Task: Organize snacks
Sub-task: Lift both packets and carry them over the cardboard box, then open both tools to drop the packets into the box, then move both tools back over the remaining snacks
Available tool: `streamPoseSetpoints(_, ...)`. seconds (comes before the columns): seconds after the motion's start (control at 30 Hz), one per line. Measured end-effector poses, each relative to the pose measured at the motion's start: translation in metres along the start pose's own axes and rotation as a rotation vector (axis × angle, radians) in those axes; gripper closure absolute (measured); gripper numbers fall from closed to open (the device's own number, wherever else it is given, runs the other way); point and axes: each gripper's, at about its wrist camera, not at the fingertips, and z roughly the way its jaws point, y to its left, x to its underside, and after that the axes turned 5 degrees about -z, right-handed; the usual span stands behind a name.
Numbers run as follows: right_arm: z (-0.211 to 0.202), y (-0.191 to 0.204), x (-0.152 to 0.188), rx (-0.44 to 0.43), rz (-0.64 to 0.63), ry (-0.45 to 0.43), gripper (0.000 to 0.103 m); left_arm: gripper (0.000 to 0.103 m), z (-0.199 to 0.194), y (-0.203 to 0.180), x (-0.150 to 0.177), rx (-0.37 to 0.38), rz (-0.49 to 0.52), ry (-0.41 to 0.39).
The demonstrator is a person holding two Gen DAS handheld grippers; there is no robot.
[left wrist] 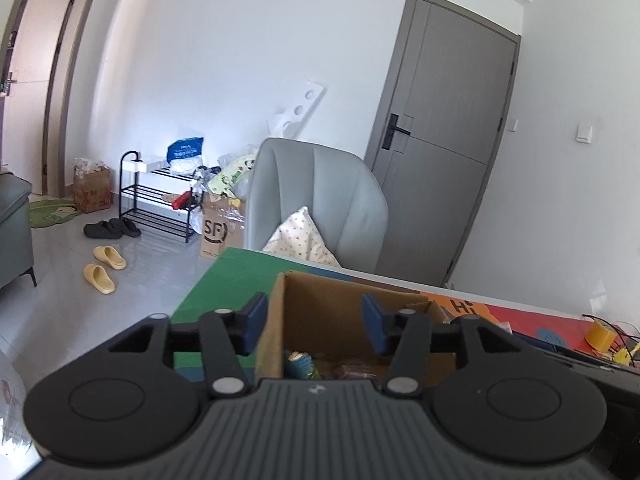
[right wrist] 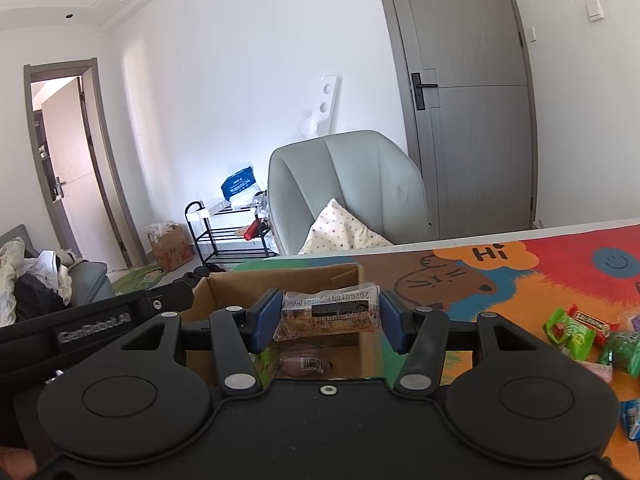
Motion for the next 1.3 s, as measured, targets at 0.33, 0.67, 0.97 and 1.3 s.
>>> streamPoseSetpoints(0.33, -0.009, -0.015, -0.003, -0.003, 0.074, -0.015, 0.022, 0.014, -0.014, 0.007, -0.001, -0.111, -0.011, -0.050)
streamPoseSetpoints(0.67, -0.041, -0.043, 0.010, 0.055, 0.125, -0.012, 0.007, 0.007, -0.020, -0.006, 0.005, -0.102, -0.015, -0.009)
streamPoseSetpoints(0.97, -0.066, -0.061, 0.015, 0.081, 0.142, -0.007, 0.000, 0.004, -0.030, -0.028, 0.015, -0.068, 0.013, 0.024)
streamPoseSetpoints(1.3, -0.098, -0.096, 0.034, 0.177, 0.191, 0.009, 0.000, 0.004, -0.037, -0.068, 0.037, 0.026, 0.090, 0.070)
